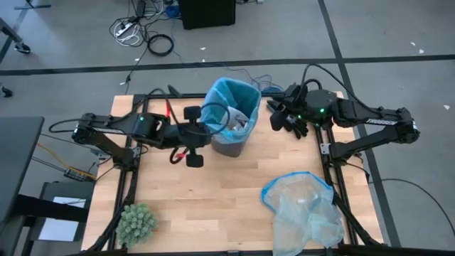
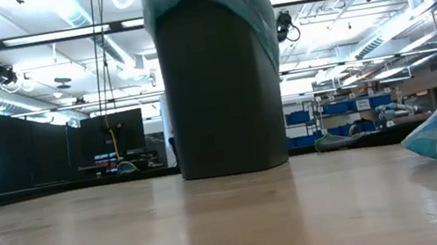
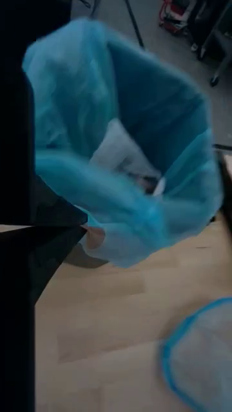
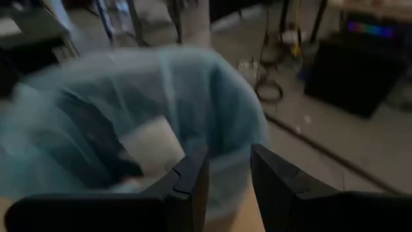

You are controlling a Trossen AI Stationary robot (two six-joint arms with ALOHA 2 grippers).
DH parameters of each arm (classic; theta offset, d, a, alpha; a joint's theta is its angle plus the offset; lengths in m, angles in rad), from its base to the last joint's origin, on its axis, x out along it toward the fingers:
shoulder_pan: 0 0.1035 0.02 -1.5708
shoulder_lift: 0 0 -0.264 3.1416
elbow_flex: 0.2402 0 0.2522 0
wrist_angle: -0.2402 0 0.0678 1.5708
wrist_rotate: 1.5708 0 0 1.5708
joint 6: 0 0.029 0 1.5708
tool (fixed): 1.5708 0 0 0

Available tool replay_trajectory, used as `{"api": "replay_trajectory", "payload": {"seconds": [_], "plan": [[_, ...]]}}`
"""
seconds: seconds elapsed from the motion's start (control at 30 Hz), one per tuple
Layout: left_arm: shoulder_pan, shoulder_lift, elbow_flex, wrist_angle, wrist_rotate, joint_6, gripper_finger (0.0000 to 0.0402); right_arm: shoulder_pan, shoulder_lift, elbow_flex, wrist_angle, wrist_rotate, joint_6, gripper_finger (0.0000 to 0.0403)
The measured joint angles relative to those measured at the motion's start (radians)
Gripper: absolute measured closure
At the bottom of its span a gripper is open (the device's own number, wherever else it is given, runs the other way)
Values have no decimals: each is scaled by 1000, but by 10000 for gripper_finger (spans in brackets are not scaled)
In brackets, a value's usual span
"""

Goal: Place trash/remove bag and relplace
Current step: Remove the trash bag from the bin

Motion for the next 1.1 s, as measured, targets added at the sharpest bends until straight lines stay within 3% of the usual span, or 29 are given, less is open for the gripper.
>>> {"api": "replay_trajectory", "payload": {"seconds": [0.2,0.47,0.6,0.8,0.97,1.1], "plan": [[-4,0,61,39,2,34,400,48,0,0,-136,41,152,301],[2,-1,96,117,3,84,401,113,0,0,-153,99,142,307],[-2,3,95,72,94,49,401,129,0,0,-153,100,141,318],[-14,10,64,22,281,-3,401,145,0,0,-128,-16,133,332],[-18,10,61,27,298,-3,401,147,16,0,59,-157,69,361],[-18,10,61,33,298,-2,401,127,69,0,194,-180,-35,398]]}}
